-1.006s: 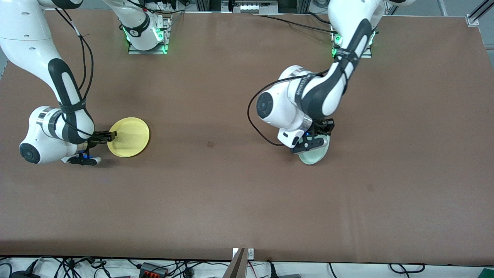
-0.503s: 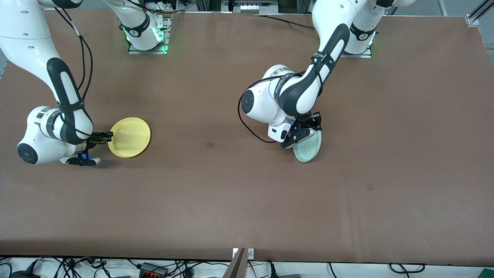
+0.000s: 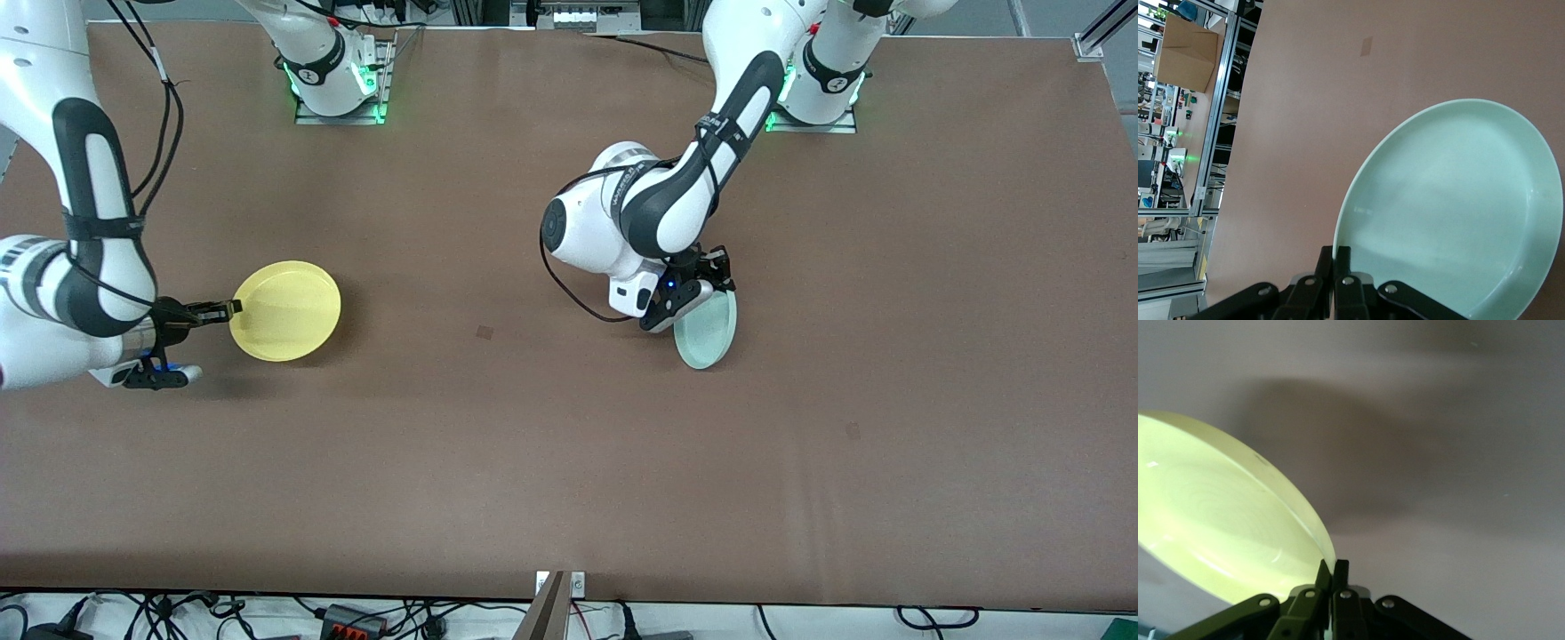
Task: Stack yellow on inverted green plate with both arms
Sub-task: 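Lift and flip the green plate upside down, lowering it mid-table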
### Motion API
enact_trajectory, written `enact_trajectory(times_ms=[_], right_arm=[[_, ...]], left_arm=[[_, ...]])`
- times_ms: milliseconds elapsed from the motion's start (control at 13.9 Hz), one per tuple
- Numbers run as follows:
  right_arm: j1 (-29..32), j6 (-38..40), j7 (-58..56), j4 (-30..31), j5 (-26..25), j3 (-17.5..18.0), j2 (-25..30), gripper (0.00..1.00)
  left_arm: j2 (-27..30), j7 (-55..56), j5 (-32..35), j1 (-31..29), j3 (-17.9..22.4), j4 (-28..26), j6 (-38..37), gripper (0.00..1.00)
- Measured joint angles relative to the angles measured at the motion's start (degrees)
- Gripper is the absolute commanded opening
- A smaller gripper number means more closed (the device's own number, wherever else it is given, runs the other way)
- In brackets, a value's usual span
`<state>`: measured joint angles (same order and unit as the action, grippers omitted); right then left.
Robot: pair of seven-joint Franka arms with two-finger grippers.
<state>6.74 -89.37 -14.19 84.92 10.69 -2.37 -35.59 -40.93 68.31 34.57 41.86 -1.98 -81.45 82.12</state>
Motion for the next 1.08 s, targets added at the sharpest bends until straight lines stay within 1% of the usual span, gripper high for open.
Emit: enact_trajectory(times_ms=[144, 216, 647, 719, 862, 1078], right_arm=[[-0.82, 0.49, -0.02, -0.46, 2.00, 0.17, 0.01, 0.00], [-1.39, 0.49, -0.02, -0.46, 2.82, 0.20, -0.18, 0.00], [-6.18, 0.33, 0.44, -0.47, 3.75, 0.30, -0.72, 0.00], [-6.75, 0.12, 0.61, -0.47, 3.89, 0.31, -0.73, 0.00], [-7.11, -0.39, 0.67, -0.47, 3.92, 0.30, -0.81, 0.00], [-6.92, -0.49, 0.64, -0.46, 3.92, 0.05, -0.95, 0.00]], left_arm=[[0.11, -0.18, 0.00, 0.40, -0.21, 0.10, 1.95, 0.69], [0.18, -0.20, 0.00, 0.54, -0.44, 0.12, 3.14, 0.70], [1.23, -0.59, -1.38, 1.02, -1.85, 0.43, 12.95, 0.69], [1.57, -0.70, -2.57, 1.14, -2.01, 0.59, 15.01, 0.69], [0.68, -0.64, -8.35, 0.96, -2.08, 0.28, 21.61, 0.69], [-0.92, -0.42, -13.31, 0.41, -2.07, 0.29, 26.08, 0.69]])
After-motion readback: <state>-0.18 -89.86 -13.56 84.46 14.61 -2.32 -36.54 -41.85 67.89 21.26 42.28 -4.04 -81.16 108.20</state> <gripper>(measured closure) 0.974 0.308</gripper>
